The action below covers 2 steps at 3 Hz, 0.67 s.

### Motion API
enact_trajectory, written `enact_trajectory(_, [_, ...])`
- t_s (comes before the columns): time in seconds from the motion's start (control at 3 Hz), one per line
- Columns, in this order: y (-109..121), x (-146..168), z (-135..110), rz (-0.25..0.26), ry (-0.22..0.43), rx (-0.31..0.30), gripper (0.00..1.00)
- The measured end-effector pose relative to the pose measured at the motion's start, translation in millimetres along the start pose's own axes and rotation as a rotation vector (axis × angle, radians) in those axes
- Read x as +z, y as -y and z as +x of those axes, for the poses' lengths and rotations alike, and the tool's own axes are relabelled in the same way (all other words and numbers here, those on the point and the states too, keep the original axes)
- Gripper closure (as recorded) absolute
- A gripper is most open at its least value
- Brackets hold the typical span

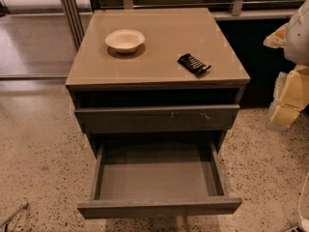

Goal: Place rxbar chocolate into middle drawer

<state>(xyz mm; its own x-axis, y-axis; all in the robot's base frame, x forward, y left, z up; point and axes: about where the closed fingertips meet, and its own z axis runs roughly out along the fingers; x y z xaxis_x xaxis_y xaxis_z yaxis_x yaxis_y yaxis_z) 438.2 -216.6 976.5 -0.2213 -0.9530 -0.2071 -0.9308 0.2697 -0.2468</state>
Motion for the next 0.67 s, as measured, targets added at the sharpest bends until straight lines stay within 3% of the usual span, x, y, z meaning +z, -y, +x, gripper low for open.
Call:
enact_trajectory(0.33, [7.0, 5.3, -0.7, 0.012, 0.006, 0.000, 0.00])
enact_trajectory(0.67, [37.8, 24.2, -5.3, 0.040, 0.061, 0.016, 0.00])
